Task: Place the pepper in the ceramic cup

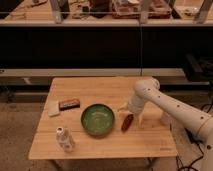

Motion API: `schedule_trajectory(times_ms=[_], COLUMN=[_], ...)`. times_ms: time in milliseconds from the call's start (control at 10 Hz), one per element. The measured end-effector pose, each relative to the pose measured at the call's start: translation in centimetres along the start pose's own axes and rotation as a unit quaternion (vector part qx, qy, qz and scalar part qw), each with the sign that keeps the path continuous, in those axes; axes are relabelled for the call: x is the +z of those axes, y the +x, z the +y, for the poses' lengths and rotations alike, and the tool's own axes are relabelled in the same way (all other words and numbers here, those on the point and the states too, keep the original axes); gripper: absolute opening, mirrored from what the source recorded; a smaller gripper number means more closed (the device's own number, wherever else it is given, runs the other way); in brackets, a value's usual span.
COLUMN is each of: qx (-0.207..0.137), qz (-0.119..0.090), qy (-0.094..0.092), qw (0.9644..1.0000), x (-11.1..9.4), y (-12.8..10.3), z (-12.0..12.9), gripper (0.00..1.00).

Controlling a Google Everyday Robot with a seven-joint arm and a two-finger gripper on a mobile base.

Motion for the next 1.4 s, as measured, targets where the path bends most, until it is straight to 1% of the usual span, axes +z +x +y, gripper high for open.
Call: schedule_trajectory(times_ms=[200,300,500,700,1000,1400], qx=[0.003,0.004,0.006,0.007,0.01,0.011], qz=[0.004,0.006,0.008,0.009,0.013,0.019], qy=[0.0,0.0,-0.001,-0.004,-0.006,-0.003], qw=[1.0,1.0,0.9999,0.9999,0.9999,0.9998], x=[0.2,0.3,0.6,0.7,0.6,-0.4], y=[0.1,0.1,0.2,0.2,0.3,0.4], z=[0.1,0.2,0.4,0.6,0.8,0.7], gripper=[0.8,0.77,0.57,0.43,0.42,0.42])
